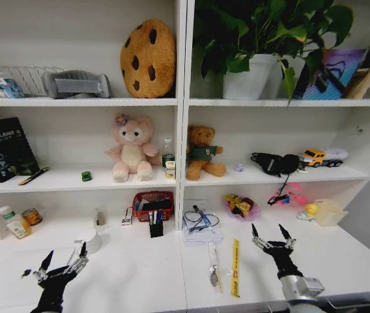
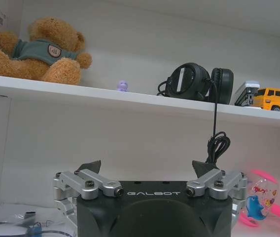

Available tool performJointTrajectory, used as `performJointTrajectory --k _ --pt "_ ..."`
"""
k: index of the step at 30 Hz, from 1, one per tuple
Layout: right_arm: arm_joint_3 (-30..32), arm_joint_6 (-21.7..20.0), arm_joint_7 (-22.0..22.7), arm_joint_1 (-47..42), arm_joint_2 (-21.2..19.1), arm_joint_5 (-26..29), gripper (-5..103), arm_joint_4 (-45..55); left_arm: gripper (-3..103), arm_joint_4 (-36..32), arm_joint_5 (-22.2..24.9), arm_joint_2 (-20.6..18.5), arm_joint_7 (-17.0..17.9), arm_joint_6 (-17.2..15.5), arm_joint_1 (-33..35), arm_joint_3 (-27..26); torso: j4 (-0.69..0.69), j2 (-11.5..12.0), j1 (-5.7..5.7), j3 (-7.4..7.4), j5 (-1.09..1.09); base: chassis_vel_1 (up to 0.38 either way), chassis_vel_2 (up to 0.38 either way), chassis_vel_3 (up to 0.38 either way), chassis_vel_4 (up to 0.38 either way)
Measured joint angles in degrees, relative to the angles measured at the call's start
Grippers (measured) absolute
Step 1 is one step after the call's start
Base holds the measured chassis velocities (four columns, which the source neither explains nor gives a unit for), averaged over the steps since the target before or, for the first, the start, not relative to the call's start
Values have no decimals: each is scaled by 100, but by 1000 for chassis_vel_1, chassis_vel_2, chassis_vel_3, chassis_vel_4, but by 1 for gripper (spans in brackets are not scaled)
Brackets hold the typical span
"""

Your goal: Organize the objects on the table.

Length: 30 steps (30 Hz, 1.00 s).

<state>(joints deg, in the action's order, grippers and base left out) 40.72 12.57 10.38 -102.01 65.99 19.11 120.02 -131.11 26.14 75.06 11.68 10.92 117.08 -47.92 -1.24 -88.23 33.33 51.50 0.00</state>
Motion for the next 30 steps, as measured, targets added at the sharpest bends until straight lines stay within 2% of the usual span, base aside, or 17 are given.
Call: performJointTrajectory --k 30 --pt "-13 -13 8 19 -5 0 100 -20 100 0 0 0 0 0 0 0 -1 0 0 0 -1 22 24 -21 -22"
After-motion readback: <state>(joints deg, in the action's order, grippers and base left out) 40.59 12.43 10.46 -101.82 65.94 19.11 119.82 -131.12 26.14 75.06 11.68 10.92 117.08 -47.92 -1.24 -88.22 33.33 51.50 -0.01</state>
